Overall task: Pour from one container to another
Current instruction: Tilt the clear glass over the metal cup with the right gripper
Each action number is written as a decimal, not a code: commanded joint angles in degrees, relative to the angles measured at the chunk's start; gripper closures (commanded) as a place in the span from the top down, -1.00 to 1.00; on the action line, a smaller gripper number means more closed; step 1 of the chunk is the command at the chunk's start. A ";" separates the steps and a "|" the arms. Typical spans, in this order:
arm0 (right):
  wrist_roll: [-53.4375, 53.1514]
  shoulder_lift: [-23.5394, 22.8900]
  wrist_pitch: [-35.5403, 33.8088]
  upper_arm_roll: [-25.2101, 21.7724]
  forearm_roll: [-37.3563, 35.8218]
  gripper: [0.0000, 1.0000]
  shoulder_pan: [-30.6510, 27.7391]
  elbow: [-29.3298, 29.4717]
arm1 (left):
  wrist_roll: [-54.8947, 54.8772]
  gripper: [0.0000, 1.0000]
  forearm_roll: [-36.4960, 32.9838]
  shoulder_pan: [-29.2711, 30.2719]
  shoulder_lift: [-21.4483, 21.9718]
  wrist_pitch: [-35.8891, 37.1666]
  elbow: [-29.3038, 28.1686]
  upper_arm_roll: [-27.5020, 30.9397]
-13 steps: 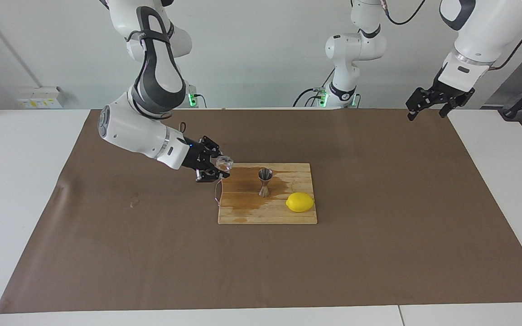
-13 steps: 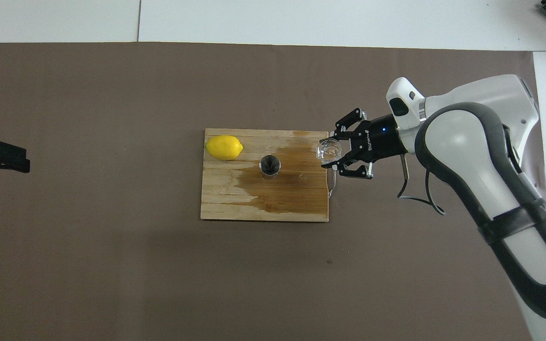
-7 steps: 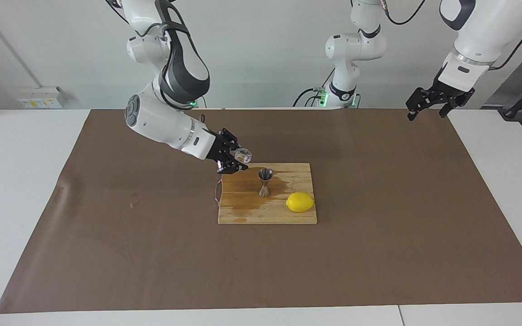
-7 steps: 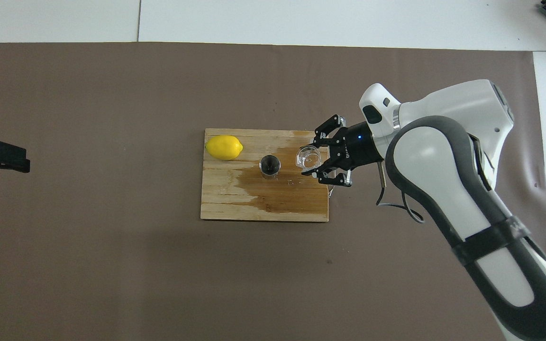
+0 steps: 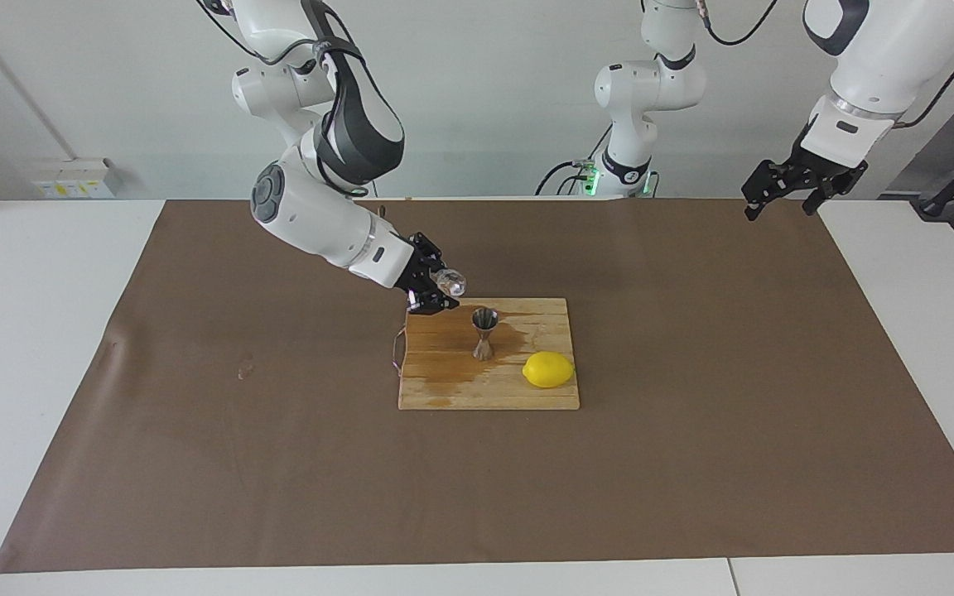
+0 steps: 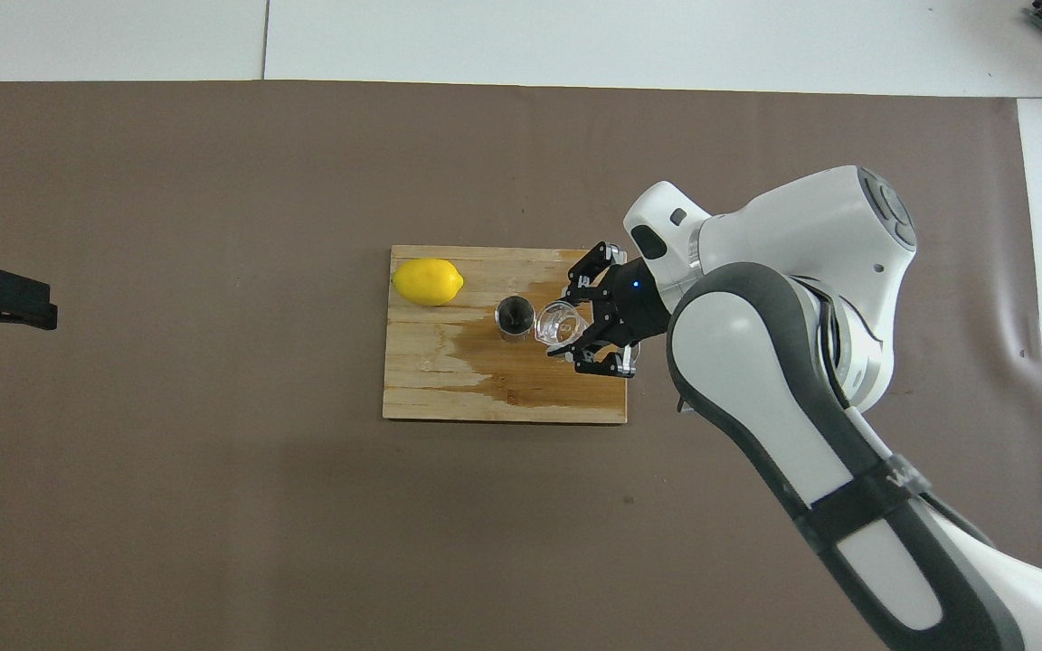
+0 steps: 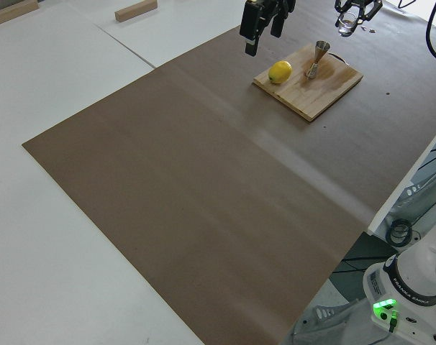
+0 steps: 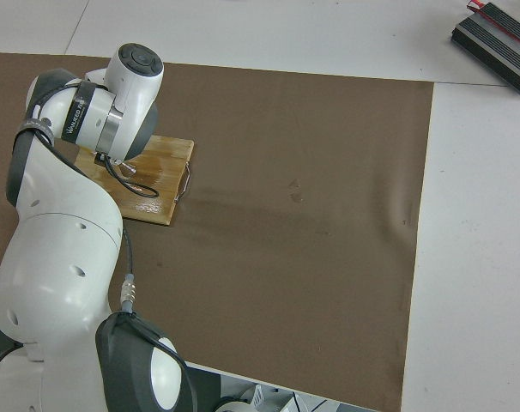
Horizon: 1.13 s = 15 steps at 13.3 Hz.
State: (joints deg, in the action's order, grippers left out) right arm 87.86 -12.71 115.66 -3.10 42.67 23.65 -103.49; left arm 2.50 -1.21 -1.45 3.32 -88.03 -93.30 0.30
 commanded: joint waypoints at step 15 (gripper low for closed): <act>-20.88 -5.30 0.01 -0.24 -15.16 -0.37 3.50 11.02 | 0.40 1.00 -0.28 -0.66 1.34 0.14 -1.45 0.58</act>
State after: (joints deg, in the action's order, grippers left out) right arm 69.43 -16.76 116.28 -3.14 29.61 26.99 -94.98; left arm 2.50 -1.21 -1.45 3.32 -88.03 -93.30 0.30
